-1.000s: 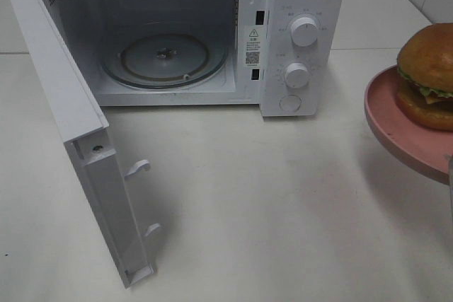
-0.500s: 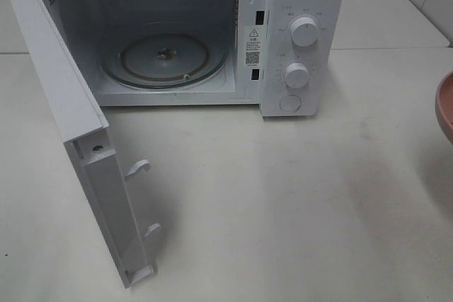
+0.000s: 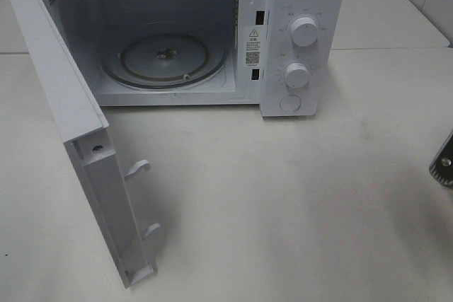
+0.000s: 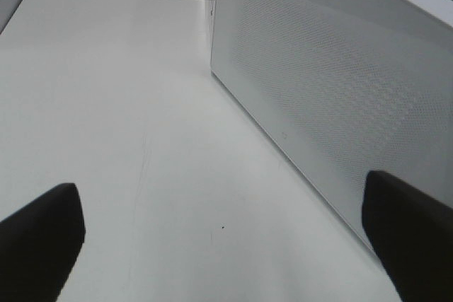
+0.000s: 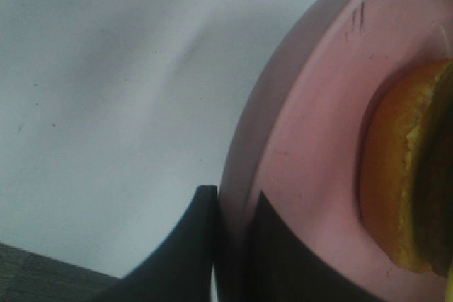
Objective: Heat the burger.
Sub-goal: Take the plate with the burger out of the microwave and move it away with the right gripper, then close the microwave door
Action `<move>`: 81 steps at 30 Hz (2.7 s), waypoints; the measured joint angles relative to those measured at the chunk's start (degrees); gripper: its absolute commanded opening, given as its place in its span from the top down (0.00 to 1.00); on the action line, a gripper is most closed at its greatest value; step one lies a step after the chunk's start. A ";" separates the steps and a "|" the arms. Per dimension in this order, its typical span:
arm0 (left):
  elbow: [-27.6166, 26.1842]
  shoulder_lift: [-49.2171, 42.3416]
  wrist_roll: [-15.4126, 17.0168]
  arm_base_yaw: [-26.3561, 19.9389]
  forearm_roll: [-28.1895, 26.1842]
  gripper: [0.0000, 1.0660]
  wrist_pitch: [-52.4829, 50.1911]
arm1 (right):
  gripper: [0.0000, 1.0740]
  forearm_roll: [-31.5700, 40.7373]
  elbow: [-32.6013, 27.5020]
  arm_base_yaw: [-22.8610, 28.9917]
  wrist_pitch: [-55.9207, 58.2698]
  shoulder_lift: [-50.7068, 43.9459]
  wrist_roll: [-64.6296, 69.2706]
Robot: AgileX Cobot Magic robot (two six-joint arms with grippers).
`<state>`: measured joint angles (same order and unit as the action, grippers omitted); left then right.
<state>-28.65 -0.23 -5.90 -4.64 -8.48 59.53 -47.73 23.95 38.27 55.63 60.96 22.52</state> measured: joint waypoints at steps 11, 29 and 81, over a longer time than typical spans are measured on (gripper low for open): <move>0.00 0.00 0.00 0.00 0.00 0.06 0.00 | 1.00 -1.32 3.67 0.00 0.63 12.55 22.80; 0.00 0.00 0.00 0.00 0.00 0.06 0.00 | 0.99 -4.41 4.07 -3.95 -5.90 25.90 39.08; 0.00 0.00 0.00 0.00 0.00 0.06 0.00 | 0.41 -5.39 8.77 -15.36 -20.05 29.51 33.58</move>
<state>-28.65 -0.23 -5.90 -4.64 -8.48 59.53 -53.11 32.72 22.92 35.58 90.47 56.09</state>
